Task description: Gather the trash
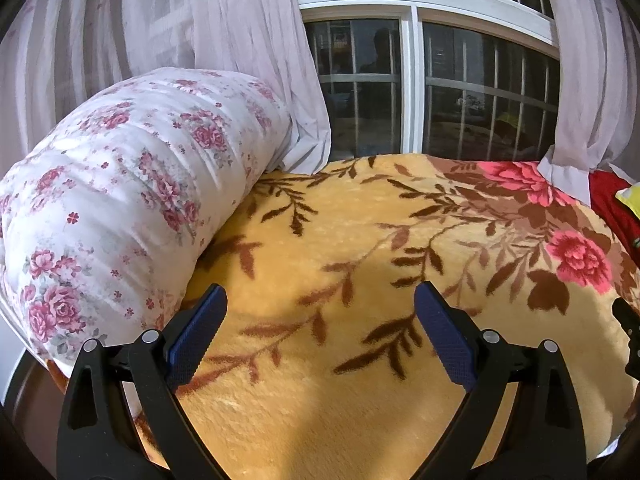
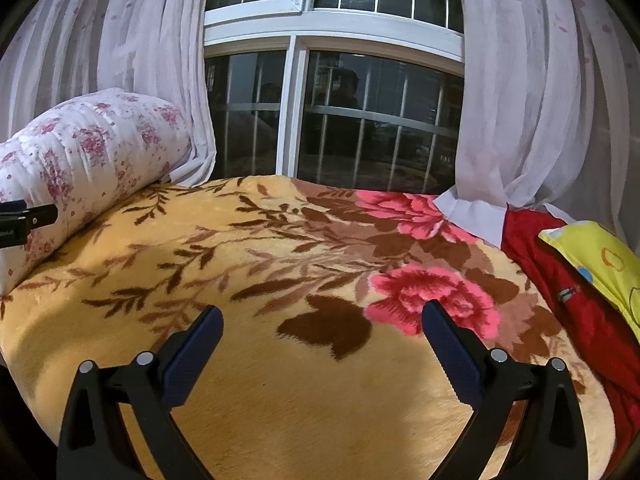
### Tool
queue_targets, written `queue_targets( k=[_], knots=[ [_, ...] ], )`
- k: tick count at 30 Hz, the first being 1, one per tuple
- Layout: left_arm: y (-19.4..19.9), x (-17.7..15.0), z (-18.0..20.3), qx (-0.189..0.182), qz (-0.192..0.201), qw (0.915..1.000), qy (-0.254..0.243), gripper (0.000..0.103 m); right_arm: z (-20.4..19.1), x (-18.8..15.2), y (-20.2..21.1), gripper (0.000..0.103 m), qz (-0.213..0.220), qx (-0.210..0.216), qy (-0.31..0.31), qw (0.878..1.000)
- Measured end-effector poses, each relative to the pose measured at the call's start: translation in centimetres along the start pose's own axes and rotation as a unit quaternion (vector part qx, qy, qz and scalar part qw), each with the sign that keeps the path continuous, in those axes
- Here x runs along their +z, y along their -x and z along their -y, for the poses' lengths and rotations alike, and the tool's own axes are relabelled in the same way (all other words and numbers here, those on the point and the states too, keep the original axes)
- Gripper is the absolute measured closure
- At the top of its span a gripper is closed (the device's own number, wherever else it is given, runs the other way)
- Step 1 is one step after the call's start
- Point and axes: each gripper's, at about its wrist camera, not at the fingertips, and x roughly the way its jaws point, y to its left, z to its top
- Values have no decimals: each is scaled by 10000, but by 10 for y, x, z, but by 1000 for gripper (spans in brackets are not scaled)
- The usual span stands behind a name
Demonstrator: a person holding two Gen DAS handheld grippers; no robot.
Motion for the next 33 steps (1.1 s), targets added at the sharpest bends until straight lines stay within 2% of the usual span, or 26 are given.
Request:
queue_targets(
  k=[17,33],
  knots=[
    [-5,3,-3,81,47,10000,13,11,15,2,-5,5,19,-34,-125,9999],
    [-16,7,-1,253,55,9997,-36,11,13,0,-9,5,-37,-54,-61,10000]
  ],
)
